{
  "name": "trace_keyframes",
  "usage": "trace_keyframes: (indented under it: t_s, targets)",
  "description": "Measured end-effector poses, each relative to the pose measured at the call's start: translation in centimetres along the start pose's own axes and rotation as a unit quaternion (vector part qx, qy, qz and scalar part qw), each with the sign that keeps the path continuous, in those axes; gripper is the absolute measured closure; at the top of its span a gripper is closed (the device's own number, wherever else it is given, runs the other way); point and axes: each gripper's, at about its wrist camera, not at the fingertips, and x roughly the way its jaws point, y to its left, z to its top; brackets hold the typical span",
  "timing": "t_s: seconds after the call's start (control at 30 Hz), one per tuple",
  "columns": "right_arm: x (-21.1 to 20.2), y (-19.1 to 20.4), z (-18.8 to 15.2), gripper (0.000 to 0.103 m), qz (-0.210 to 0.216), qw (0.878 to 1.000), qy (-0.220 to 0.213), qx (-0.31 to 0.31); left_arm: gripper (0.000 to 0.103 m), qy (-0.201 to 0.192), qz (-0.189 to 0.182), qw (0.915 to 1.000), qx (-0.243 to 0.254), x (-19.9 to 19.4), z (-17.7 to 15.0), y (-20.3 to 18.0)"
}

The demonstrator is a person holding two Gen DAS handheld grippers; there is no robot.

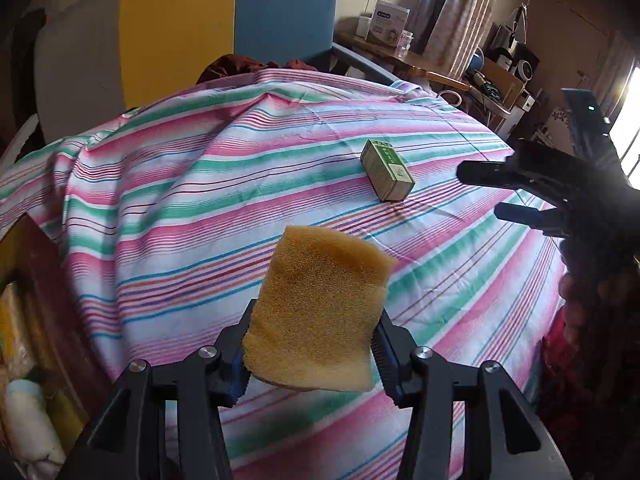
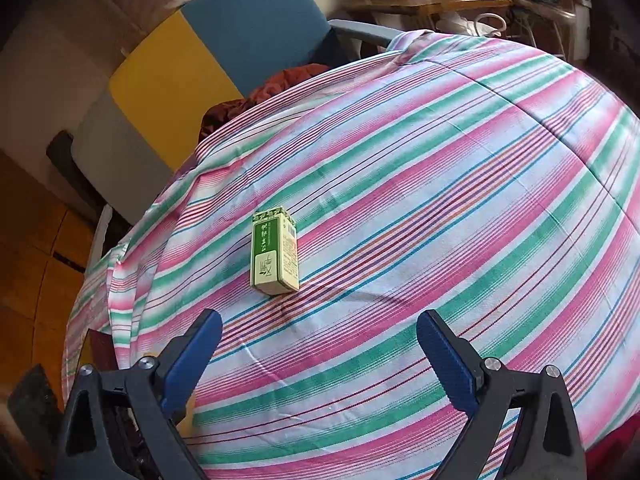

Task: Organize objects
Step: 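Grasp the yellow sponge cake with the left tool while the right grasps the green box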

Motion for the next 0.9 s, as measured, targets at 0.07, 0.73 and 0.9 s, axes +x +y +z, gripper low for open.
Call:
trace_keyframes:
  t_s: [0.07,0.73,0.9]
  targets:
    - [0.3,0.8,-0.3,0.006,-0.005,1.000,0.001,-0.022,0.051,-0.013,-0.005,0.9999,-0.004,-1.5,-0.5,0.2]
    - [8.2,7.2,3.5,0.025,-0.118,0.985,0.044,-0.120,0.051,-0.049,-0.023,0.9972,-0.051,-8.4,-6.0,4.0]
    - [11.0,6.5,3.8,0.063,-0.146,0.980,0.073,-0.114,0.051,-0.052,-0.016,0.9967,-0.060,-9.0,-6.6,4.8]
